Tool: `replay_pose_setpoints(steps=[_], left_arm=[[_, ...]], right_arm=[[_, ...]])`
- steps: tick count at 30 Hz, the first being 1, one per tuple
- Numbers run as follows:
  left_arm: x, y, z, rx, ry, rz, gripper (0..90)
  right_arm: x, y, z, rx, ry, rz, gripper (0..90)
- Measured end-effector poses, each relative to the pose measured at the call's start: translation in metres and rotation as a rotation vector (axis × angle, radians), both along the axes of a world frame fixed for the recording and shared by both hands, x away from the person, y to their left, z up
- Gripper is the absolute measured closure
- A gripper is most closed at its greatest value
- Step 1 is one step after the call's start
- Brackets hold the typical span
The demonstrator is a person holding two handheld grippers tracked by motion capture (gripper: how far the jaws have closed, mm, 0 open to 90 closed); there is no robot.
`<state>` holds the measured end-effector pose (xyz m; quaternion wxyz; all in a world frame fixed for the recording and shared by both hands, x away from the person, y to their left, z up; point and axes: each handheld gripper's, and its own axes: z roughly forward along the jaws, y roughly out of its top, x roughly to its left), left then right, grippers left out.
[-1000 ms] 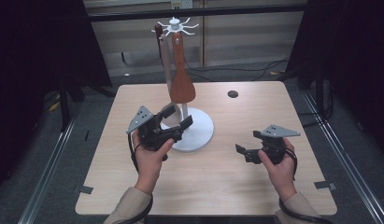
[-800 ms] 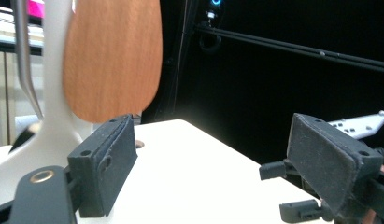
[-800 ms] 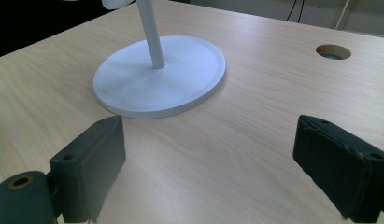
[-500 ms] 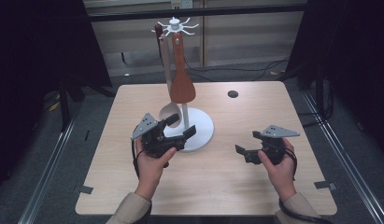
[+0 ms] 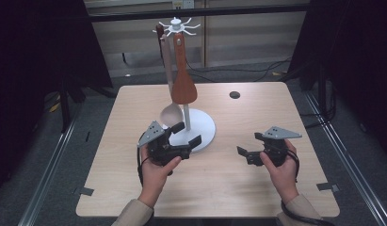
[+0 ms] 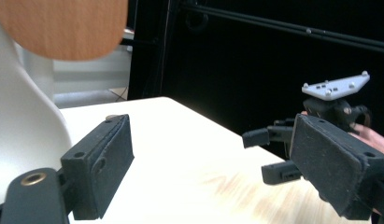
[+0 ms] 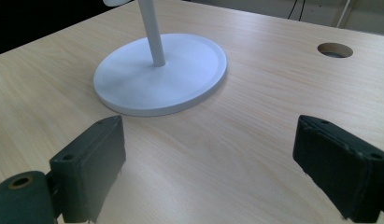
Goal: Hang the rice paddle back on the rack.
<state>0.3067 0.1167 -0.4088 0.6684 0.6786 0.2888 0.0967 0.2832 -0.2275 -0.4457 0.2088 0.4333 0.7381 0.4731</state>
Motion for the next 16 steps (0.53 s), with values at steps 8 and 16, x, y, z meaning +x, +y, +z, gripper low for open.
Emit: replay_pose_setpoints(steps=[8, 16], left_arm=[[-0.004, -0.007, -0.010, 0.022, 0.017, -0.017, 12.3], [-0.006, -0.013, -0.019, 0.083, 0.025, -0.046, 11.2]], right_arm=[[-0.001, 0.000, -0.002, -0.005, 0.006, 0.002, 9.2], [-0.001, -0.002, -0.002, -0.006, 0.006, -0.001, 9.2]])
